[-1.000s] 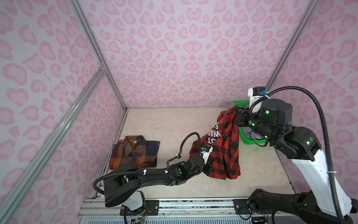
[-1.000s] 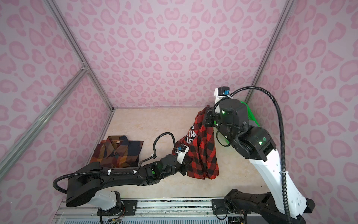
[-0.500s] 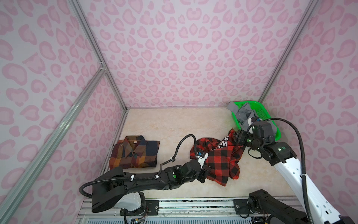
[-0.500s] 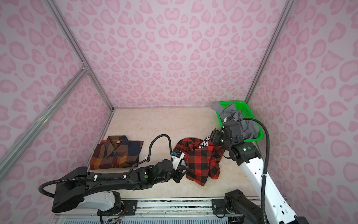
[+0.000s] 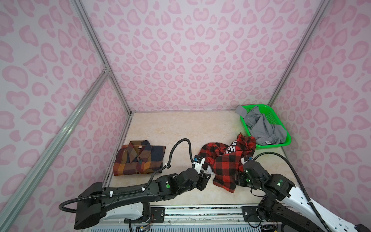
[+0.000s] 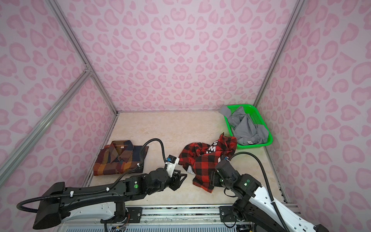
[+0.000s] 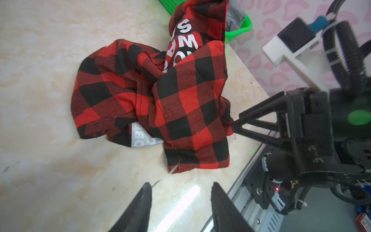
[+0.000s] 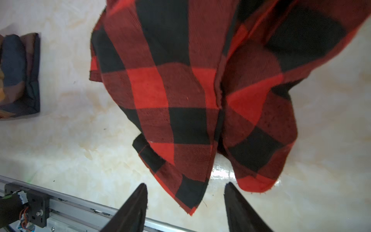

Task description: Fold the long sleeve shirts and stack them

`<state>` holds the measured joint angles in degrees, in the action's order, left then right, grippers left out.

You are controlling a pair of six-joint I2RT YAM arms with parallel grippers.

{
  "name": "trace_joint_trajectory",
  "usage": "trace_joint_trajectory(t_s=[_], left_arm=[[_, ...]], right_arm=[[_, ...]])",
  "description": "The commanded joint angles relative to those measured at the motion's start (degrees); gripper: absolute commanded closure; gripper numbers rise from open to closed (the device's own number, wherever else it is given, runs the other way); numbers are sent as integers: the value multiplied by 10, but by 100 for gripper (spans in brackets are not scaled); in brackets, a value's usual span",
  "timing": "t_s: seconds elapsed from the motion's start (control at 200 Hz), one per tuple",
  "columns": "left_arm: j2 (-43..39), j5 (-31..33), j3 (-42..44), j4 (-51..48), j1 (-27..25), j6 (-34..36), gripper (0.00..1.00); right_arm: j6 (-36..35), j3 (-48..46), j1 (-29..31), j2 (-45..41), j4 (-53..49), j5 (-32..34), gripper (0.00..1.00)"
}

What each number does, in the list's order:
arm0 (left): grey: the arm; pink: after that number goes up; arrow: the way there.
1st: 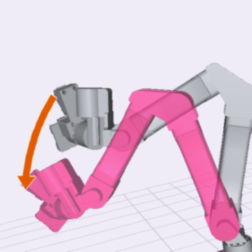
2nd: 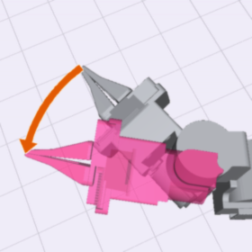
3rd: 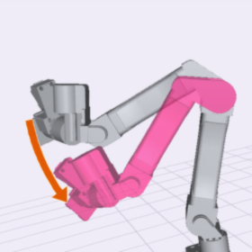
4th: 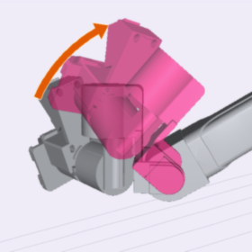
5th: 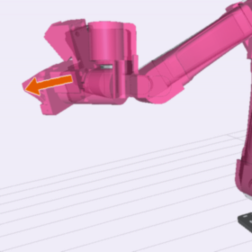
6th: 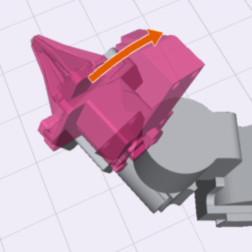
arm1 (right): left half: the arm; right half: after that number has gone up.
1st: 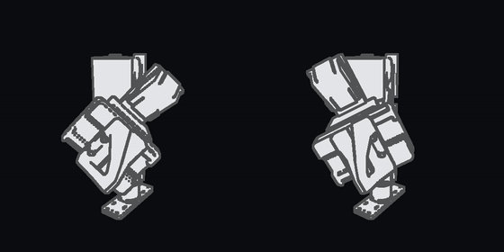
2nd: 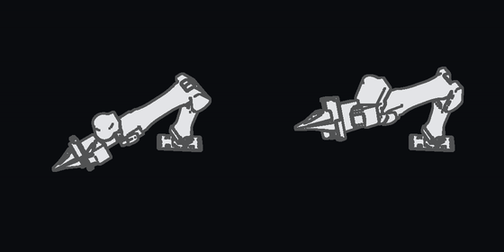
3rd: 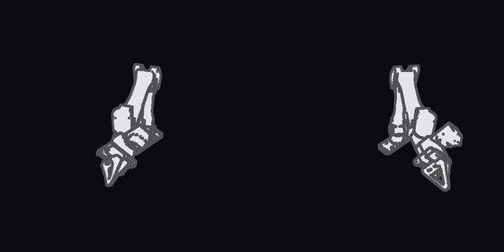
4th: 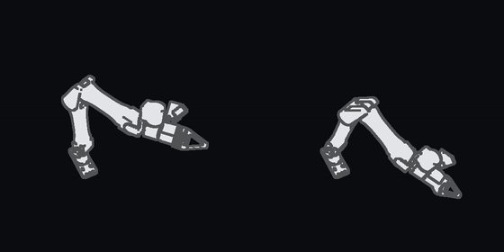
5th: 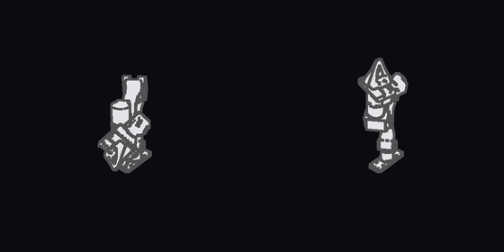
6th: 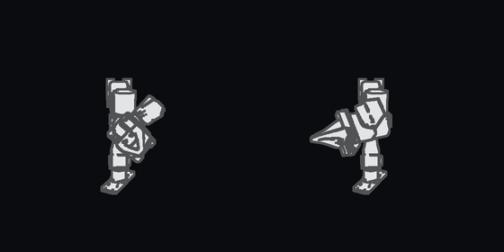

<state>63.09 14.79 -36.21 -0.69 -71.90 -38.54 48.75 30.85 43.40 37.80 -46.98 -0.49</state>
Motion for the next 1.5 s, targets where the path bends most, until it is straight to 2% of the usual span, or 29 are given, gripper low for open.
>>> trace_joint_trajectory(t_s=[0.0, 0.13, 0.295, 0.33, 0.425, 0.495, 0.51, 0.64, 0.86, 1.08, 1.215, 1.37, 1.5], left_arm=[[-21, 27, 9, -27, 1, -10, 48], [-36, 32, 14, -36, 0, -13, 48], [-47, 32, 23, -39, 0, -20, 48], [-49, 32, 26, -38, 0, -23, 48], [-52, 29, 29, -38, 0, -26, 48], [-59, 25, 28, -41, 0, -24, 48], [-62, 24, 27, -42, 0, -23, 48], [-95, 23, 24, -57, -2, 1, 48], [-159, 18, 15, -102, -8, 45, 48], [-190, 23, -8, -136, -13, 68, 46], [-167, 21, -21, -127, -13, 81, 44], [-111, -4, -27, -56, -18, 106, 41], [-47, -23, -48, 4, -26, 127, 40]], right_arm=[[70, -45, 22, -4, 54, 24, 40], [86, -90, 34, 19, 129, 7, 43], [87, -95, 41, 68, 171, 13, 50], [87, -95, 41, 76, 184, 12, 57], [76, -78, 45, 95, 227, -3, 86], [61, -39, 56, 110, 235, -1, 97], [56, -22, 59, 117, 235, 0, 100], [7, 126, 73, 181, 206, 7, 100], [-117, 488, 85, 334, 83, 62, 100], [-178, 827, 84, 469, -24, 80, 100], [-187, 999, 85, 537, -81, 78, 100], [-196, 1153, 86, 599, -121, 92, 100], [-195, 1209, 78, 618, -119, 109, 100]])
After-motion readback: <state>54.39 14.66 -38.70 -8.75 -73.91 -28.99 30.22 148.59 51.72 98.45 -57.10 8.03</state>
